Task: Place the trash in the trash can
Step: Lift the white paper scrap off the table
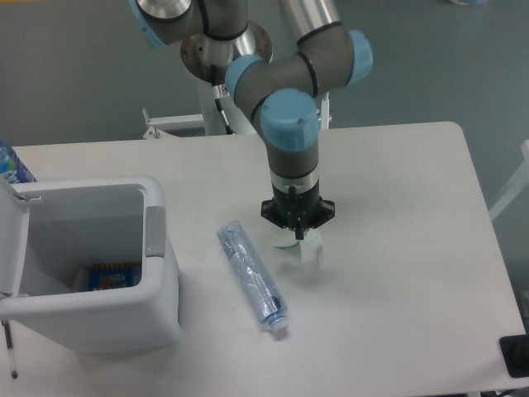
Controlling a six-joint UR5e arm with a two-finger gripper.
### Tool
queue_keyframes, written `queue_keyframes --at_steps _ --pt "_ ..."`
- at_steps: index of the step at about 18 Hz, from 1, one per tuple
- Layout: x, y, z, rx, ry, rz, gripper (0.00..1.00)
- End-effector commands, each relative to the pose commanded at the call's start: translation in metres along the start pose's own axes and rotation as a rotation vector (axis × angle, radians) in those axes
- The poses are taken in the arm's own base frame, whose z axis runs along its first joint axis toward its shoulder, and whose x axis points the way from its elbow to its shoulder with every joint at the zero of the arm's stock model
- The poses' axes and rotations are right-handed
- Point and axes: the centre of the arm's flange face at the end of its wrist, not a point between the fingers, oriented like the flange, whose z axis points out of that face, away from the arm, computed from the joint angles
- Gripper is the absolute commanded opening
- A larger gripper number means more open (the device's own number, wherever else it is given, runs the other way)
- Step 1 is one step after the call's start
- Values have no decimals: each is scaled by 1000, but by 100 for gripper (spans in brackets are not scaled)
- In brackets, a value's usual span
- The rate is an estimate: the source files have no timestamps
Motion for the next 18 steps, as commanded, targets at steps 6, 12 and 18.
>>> queue_keyframes --at_steps 6,12,18 --pt "-25 -14 -77 268 141 -62 0" --pt "-41 -25 -140 502 307 -114 0" --pt "-18 -42 -175 583 449 -178 0"
